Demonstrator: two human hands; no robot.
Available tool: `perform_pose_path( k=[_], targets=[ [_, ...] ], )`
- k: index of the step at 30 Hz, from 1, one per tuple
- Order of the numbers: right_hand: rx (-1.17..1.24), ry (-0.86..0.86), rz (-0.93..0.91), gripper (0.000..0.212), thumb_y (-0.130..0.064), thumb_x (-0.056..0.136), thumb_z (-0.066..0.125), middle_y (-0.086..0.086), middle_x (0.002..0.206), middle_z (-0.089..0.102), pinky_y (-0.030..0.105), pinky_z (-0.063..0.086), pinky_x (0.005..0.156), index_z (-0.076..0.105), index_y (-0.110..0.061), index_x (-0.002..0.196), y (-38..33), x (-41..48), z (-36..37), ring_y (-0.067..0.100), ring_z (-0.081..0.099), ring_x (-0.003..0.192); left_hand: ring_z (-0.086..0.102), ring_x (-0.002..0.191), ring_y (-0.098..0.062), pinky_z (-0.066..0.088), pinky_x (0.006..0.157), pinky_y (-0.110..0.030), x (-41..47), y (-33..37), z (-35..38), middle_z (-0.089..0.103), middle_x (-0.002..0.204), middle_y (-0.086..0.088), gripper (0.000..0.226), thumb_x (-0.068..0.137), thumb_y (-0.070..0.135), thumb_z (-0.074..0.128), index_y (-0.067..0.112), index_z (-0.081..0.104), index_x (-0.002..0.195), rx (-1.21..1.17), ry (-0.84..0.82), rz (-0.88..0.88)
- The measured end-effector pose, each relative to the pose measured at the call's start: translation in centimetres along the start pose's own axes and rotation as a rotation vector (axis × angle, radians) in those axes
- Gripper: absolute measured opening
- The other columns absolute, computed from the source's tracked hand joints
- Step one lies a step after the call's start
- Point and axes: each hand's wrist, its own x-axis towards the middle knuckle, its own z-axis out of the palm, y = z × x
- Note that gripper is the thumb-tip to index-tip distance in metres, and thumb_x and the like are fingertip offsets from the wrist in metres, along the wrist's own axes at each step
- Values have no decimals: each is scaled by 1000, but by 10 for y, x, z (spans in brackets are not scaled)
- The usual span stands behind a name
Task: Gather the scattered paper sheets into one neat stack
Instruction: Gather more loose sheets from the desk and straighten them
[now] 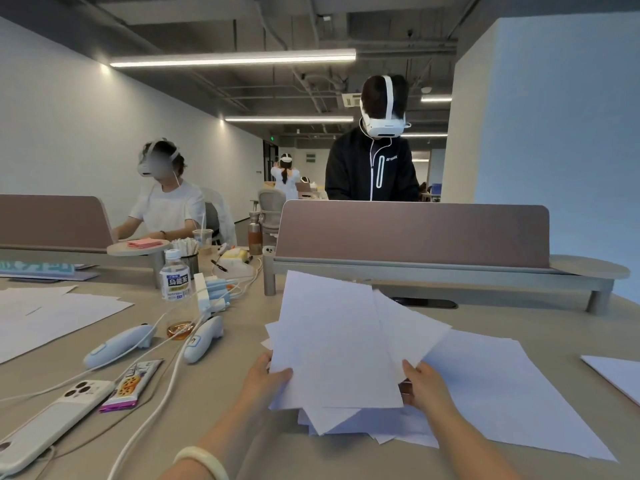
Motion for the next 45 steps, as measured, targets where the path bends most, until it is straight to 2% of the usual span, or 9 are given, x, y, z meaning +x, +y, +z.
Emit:
perform_pose_path(
  k=[7,13,21,25,27,30,34,37,45],
  targets=[
    [133,-92,30,16,-9,100,38,21,103,59,38,53,70,49,-3,110,-14,-6,-19,36,60,85,60,92,-26,44,65,-28,-4,6,-19,61,110,-12,50,66,9,69,8,55,114,121,-24,2],
    [79,-148,-4,24,-19,100,40,13,103,66,33,54,68,53,-10,119,-29,2,-42,31,66,87,51,78,-4,35,60,-20,10,15,-33,57,90,6,17,86,6,62,19,56,95,178,-13,46],
    [98,-224,7,30,-26,100,41,16,111,66,32,54,70,54,-9,121,-38,0,-37,29,65,94,59,87,-14,43,68,-27,14,15,-21,64,98,1,5,91,17,58,19,59,96,117,-44,62],
    [94,-266,-44,31,-28,99,42,9,103,70,31,53,70,55,-14,123,-44,-4,-19,25,66,88,57,97,-21,44,78,-33,14,7,-4,61,111,-5,17,95,19,49,11,56,109,66,-28,23],
    [196,-225,-38,38,-41,97,42,6,100,70,34,53,71,58,-16,121,-47,-4,-14,22,66,84,57,99,-24,43,82,-35,15,4,1,60,113,-8,19,96,17,47,9,54,111,65,-2,12],
    [360,-300,-29,60,-66,90,29,5,110,71,45,54,87,63,-25,117,-46,0,-10,27,67,103,57,93,-26,42,82,-37,17,1,5,61,111,-13,19,97,15,45,5,52,111,62,60,14],
    [246,-264,-164,42,-28,86,66,6,117,67,43,52,92,53,-21,125,-47,-9,4,25,64,106,56,89,-26,44,82,-39,15,3,9,61,110,-15,17,96,12,45,3,51,110,33,108,19],
    [124,-149,-292,40,-3,85,59,2,113,64,44,49,97,51,-25,118,-61,-11,10,23,62,104,56,90,-25,43,75,-35,12,9,8,59,111,-12,16,94,11,51,8,50,109,23,123,64],
    [151,-173,-383,35,-12,88,61,-5,110,60,32,49,85,45,-22,119,-107,-11,9,15,60,98,63,94,-22,49,65,-29,6,47,0,63,109,-6,48,78,1,71,15,50,119,-22,22,212]
  ],
)
